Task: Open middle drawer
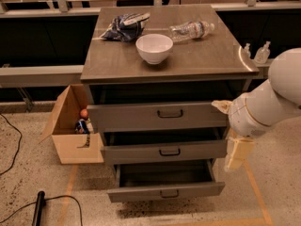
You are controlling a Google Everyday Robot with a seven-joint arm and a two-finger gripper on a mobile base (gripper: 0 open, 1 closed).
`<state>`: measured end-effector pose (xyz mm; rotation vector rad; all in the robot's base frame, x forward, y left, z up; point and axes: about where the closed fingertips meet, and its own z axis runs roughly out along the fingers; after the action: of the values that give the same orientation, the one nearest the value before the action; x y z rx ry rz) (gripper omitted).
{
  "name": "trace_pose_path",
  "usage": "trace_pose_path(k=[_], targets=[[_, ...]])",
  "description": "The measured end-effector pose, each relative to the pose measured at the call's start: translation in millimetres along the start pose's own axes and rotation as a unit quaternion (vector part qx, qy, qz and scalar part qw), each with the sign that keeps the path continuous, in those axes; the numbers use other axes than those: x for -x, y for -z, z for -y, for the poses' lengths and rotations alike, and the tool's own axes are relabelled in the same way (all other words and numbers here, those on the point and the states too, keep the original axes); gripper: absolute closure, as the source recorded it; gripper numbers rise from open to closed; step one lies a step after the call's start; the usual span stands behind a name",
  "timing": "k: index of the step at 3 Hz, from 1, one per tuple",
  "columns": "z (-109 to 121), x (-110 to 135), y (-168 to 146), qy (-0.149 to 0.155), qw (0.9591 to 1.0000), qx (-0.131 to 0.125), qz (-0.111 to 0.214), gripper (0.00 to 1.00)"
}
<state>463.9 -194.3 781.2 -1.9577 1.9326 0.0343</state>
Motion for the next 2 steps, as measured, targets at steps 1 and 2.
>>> trace_pose_path(k=[1, 2], targets=[[-12, -17, -42, -0.015, 0.9998, 0.013, -0.007, 0.0], [-19, -35, -87, -0.018, 0.9994, 0.027, -0.014, 0.0]])
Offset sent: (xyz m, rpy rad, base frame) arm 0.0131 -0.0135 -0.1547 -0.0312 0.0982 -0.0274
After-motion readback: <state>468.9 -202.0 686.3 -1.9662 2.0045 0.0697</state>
